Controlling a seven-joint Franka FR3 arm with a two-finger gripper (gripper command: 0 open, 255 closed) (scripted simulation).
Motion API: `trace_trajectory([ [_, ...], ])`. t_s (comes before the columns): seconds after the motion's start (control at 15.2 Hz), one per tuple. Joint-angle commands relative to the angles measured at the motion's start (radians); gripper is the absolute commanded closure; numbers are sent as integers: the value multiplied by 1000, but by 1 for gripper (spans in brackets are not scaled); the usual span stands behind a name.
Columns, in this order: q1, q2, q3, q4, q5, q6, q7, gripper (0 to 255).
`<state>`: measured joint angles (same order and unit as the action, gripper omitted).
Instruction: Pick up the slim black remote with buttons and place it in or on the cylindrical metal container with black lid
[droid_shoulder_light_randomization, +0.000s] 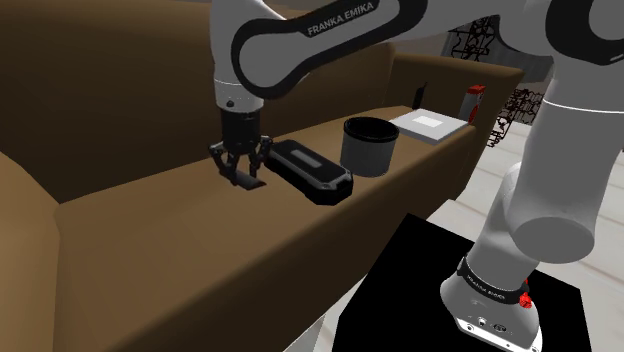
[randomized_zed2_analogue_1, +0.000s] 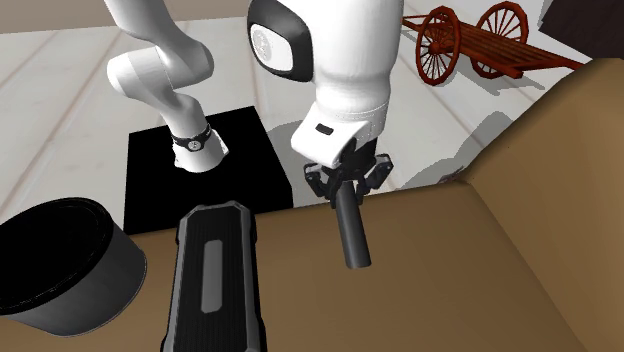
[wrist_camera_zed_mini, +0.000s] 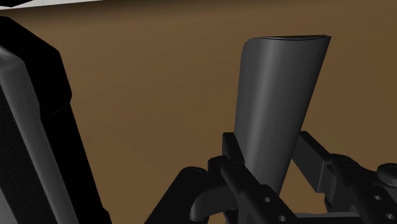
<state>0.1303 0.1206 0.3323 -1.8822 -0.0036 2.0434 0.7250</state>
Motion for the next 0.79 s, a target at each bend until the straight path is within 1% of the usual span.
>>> trace_trajectory([
  [0.0,0,-5,1,23,2,-27,0,255],
  [0.73,-1,-27,1,145,9,-170,-2,255],
])
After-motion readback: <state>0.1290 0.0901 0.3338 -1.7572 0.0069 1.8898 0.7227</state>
